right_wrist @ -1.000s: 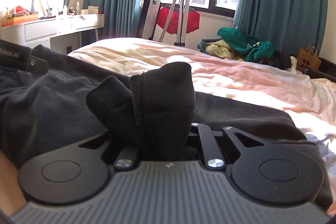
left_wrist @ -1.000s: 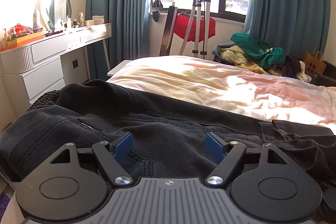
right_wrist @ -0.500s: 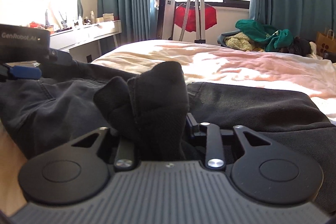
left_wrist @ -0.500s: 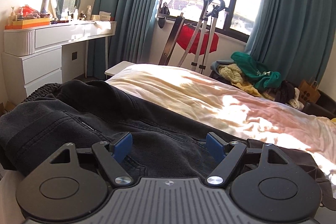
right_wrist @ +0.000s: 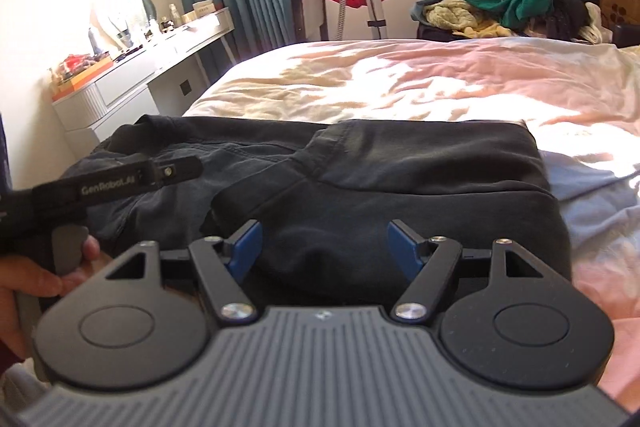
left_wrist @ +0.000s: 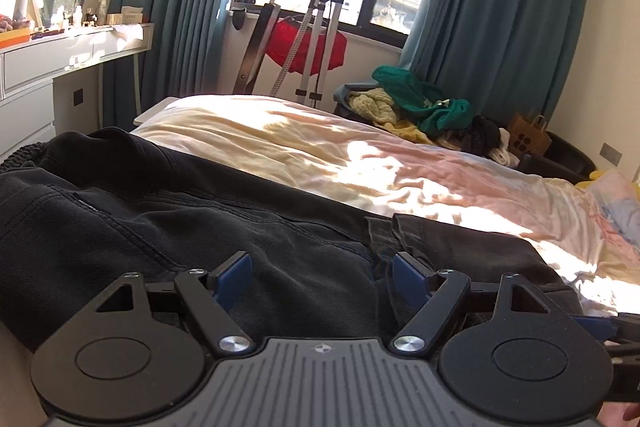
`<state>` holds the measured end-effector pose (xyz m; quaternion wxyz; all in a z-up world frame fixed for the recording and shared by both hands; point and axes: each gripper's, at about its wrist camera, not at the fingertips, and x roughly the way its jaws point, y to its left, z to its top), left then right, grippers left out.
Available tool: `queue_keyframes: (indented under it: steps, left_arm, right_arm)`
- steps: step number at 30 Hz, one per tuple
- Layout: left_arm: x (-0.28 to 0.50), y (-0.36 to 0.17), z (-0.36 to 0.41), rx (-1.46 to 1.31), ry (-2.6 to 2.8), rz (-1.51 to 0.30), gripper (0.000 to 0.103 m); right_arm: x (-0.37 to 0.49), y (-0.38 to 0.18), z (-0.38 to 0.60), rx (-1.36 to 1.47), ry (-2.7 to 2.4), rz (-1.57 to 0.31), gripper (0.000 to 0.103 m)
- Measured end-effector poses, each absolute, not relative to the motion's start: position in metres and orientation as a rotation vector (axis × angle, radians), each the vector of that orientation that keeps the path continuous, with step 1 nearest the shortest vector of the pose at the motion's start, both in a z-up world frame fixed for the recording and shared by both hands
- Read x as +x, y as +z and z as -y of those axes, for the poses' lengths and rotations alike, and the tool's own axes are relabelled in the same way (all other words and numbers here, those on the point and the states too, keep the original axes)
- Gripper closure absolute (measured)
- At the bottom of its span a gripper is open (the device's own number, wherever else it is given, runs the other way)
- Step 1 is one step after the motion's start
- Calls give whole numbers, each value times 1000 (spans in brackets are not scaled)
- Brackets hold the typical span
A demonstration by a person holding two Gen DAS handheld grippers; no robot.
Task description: Fold clothes
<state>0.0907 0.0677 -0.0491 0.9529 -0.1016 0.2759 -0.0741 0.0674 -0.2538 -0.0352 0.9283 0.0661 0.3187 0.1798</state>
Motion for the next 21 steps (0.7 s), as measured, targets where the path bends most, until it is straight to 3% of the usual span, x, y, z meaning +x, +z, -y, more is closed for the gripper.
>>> queue_keyframes:
  steps: [9,18,21]
  left_arm:
    - [103,-72,-57,-384,-321,-656,24]
    - [131,-90,-56,-564,-495,-718,22]
    - [138,-87,-44,-502,-519,-735,22]
  right_arm:
    - [93,-74,324,390,47,-691,30]
    - [97,-78,330,435,-3,-674,30]
    - [97,-80,332,441,3,-672,30]
